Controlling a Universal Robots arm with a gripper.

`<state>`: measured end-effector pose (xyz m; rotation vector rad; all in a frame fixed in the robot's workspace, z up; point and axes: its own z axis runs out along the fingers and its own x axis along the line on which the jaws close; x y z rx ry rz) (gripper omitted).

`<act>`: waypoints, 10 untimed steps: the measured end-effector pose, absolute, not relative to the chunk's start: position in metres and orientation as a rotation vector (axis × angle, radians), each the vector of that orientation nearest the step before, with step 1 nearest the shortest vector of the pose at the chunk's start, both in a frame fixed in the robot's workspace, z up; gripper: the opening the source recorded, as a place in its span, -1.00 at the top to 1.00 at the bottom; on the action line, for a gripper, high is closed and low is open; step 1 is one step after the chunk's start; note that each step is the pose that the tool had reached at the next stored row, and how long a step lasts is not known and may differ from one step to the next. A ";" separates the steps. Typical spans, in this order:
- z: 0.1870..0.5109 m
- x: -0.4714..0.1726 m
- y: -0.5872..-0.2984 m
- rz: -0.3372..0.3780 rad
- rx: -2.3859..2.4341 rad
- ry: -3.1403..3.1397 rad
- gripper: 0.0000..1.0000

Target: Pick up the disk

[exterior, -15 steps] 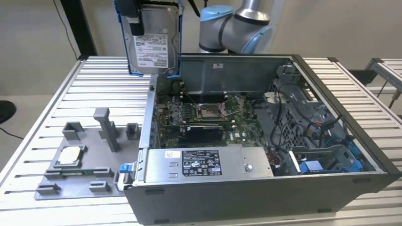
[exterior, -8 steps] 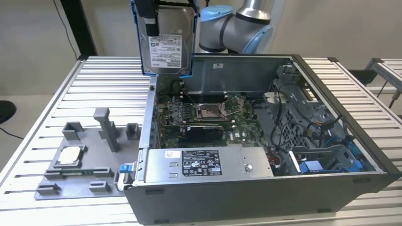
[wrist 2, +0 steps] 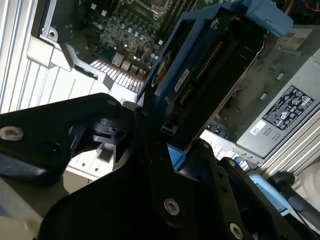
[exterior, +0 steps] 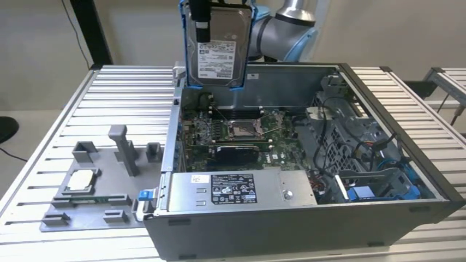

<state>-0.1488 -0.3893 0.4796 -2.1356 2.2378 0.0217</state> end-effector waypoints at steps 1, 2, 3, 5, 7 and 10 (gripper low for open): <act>0.480 -0.144 -0.389 0.022 -2.136 2.238 1.00; 0.480 -0.140 -0.389 0.022 -2.136 2.238 1.00; 0.479 -0.135 -0.389 0.022 -2.136 2.238 1.00; 0.479 -0.126 -0.389 0.022 -2.136 2.238 1.00; 0.479 -0.117 -0.389 0.022 -2.136 2.238 1.00; 0.479 -0.103 -0.389 0.022 -2.136 2.238 1.00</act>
